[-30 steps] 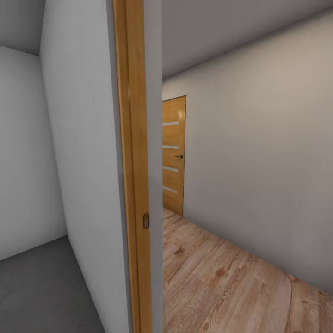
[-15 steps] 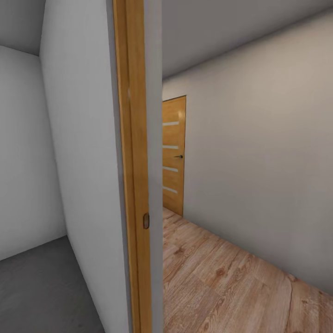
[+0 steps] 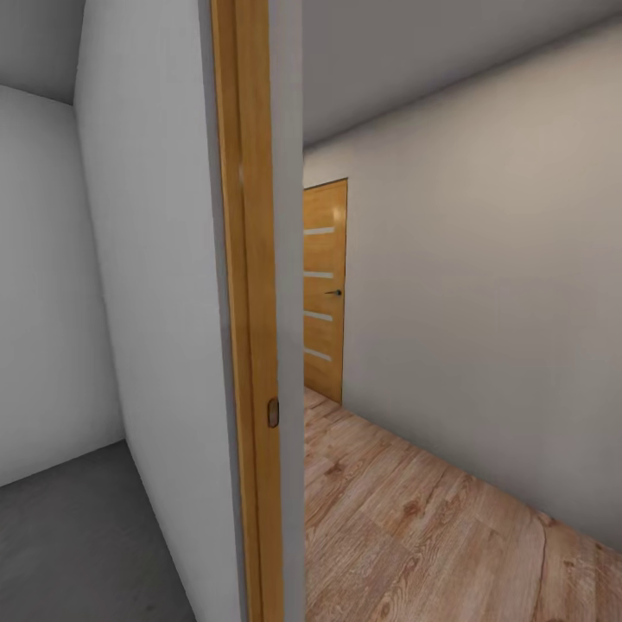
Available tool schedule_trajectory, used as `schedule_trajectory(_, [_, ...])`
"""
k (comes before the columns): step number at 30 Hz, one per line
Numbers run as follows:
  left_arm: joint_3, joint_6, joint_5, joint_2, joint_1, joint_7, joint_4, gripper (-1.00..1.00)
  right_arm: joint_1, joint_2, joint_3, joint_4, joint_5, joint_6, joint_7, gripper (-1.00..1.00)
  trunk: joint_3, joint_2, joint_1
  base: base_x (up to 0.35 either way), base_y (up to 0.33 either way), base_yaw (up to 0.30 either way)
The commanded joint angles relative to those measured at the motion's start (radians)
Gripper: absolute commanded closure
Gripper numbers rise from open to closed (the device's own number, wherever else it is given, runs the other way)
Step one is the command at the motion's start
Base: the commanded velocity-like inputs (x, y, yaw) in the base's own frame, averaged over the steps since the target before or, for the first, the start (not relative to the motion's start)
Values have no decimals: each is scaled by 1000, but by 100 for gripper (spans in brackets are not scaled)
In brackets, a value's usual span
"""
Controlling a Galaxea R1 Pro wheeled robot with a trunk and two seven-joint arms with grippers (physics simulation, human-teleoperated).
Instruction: Move the two storage containers from the living room to the garage. In the garage, place one container on the floor and stack the other container on top of it (either order is fine).
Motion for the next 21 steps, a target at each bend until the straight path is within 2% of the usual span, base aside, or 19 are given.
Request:
schedule_trajectory(1, [-3, -9, 10, 0, -2, -1, 5, -100, 3, 0, -1, 4, 7, -7, 0, -100, -1, -1, 0, 0, 0, 0])
schedule_trajectory(8, [-2, -9, 11, 4, -2, -1, 4, -100, 12, 1, -1, 4, 8, -7, 0, -100, 0, -1, 0, 0, 0, -35])
schedule_trajectory(21, [-3, -9, 11, 3, -2, -1, 3, -100, 13, 3, -1, 4, 8, -7, 0, -100, 11, -1, 0, 0, 0, -223])
